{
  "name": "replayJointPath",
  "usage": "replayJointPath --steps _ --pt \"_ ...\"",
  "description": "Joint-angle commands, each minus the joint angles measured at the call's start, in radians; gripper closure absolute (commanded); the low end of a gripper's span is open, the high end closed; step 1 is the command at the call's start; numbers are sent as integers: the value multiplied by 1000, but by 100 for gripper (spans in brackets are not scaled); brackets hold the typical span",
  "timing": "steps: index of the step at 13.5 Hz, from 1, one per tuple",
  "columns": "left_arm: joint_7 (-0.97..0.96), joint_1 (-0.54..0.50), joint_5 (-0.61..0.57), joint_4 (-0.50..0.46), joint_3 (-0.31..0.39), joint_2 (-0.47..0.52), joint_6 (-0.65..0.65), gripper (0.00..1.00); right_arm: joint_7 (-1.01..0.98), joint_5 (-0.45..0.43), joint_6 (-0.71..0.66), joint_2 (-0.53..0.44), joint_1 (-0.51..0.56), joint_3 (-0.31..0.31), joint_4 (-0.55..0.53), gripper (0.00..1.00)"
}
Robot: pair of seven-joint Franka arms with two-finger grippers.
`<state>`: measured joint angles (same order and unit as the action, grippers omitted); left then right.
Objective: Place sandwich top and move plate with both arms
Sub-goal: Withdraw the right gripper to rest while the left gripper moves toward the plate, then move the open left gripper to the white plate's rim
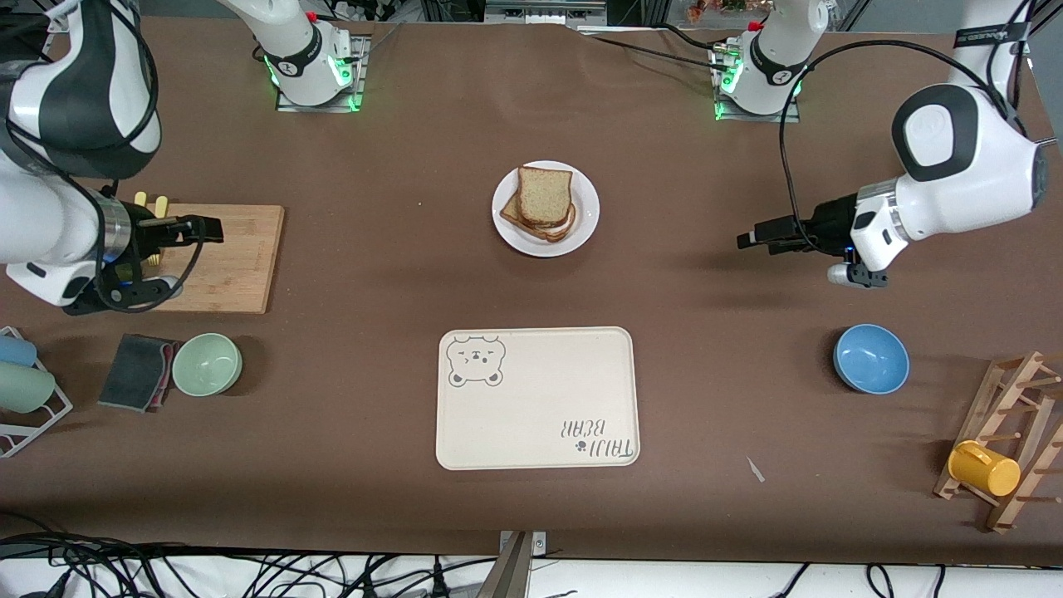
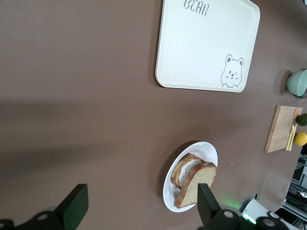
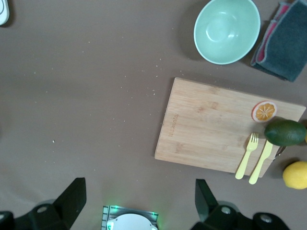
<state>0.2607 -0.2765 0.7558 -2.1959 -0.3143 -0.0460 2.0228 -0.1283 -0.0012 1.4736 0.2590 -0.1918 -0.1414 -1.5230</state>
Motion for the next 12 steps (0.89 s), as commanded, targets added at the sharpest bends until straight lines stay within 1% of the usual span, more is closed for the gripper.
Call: replayJointPath --steps 1,2,3,5,6,7,8,10,12 --pt "98 -7 115 -105 -29 55 47 0 52 -33 108 -150 98 118 -181 0" --pt "139 -7 164 -126 -29 54 47 0 52 -33 143 -182 126 135 -218 0" --pt "190 -7 212 -152 -29 54 47 0 52 -33 151 -211 130 137 -233 0" --pt "274 -6 288 -194 -29 51 48 0 38 -14 116 -262 158 137 -233 0" --pt "305 -1 319 -205 -31 48 48 0 36 -20 93 -277 160 138 -229 0" --pt "319 0 342 -218 -44 45 50 0 36 -23 100 -277 161 138 -217 0" --pt "327 0 364 -231 -67 45 75 0 39 -20 117 -274 164 138 -206 0" --pt "350 0 442 -261 -144 43 138 0 32 -16 169 -274 193 140 -177 0" --pt "399 0 523 -295 -204 38 198 0 32 -13 152 -284 193 138 -183 0"
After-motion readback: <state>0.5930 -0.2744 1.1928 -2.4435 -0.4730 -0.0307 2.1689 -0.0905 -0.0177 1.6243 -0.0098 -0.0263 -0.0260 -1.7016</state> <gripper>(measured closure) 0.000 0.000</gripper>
